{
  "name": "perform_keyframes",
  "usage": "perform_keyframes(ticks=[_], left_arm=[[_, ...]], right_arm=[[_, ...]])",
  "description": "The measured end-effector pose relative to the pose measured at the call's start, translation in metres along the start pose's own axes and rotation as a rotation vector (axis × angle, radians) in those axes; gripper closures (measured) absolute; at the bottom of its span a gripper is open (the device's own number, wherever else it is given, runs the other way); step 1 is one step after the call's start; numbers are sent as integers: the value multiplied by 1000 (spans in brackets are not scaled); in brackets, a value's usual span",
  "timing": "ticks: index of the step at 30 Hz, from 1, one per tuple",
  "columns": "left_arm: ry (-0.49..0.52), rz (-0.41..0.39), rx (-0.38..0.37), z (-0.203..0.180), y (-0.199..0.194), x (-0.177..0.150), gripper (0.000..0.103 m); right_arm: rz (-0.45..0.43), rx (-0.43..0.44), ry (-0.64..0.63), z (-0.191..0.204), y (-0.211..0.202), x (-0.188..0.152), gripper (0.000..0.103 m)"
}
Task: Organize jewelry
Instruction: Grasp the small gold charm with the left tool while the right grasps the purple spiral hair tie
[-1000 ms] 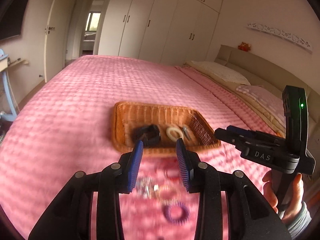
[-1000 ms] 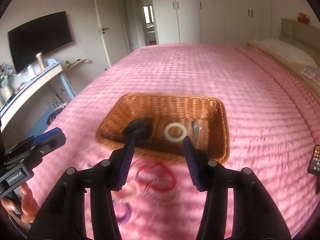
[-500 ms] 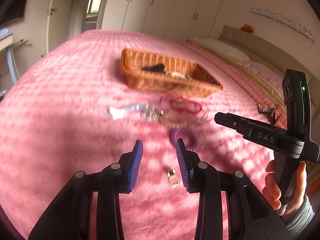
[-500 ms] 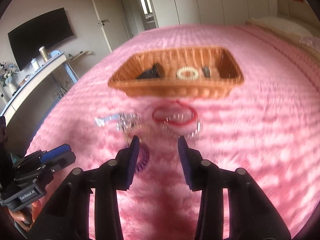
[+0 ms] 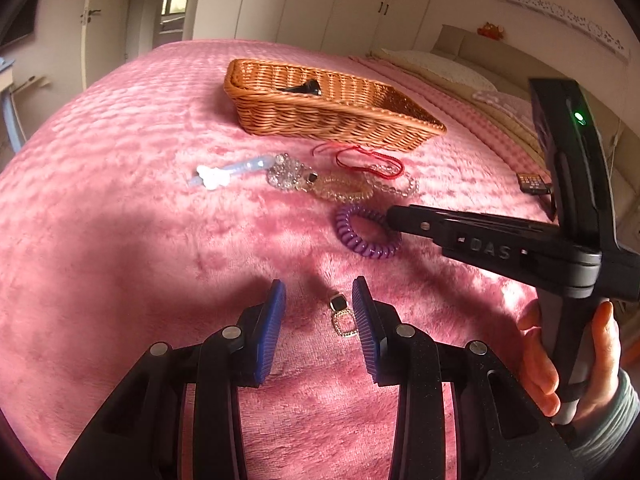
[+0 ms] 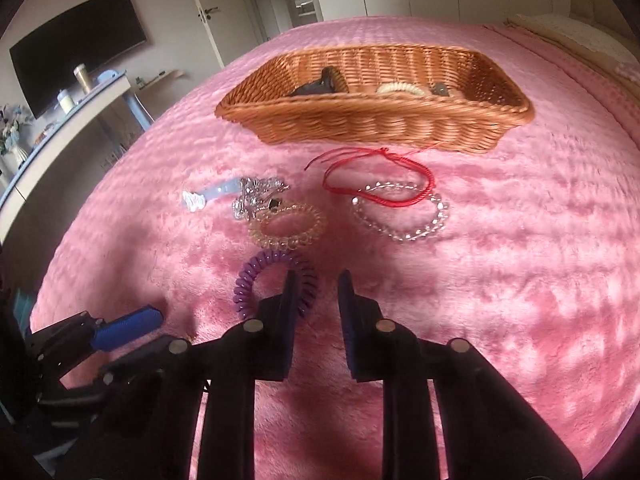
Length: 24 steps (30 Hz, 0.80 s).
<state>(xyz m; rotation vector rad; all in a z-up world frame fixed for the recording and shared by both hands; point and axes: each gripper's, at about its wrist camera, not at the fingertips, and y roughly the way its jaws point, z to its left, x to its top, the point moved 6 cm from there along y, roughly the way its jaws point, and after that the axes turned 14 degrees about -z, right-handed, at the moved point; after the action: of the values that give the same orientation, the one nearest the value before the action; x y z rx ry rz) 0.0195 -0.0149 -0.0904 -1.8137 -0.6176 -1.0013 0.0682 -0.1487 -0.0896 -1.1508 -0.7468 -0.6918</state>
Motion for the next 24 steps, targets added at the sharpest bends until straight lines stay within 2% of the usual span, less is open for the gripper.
perform_keyframes(ticks=[5, 7, 9, 18, 24], left_arm=[[15, 9, -5, -4, 3, -2, 69], [18, 12, -3, -4, 4, -3, 69], [18, 10, -6, -5, 4, -3, 69], [29, 10, -42, -9, 1, -7, 69], [60, 15, -28, -12, 3, -9, 69]], right_arm=[[34, -13, -42, 8, 9, -4, 85], [36, -11, -49, 9, 9, -4, 91], [38, -15, -52, 9, 7, -5, 92], [43, -102, -12, -33, -21, -18, 93], [21, -95, -7, -44, -30, -21, 92]])
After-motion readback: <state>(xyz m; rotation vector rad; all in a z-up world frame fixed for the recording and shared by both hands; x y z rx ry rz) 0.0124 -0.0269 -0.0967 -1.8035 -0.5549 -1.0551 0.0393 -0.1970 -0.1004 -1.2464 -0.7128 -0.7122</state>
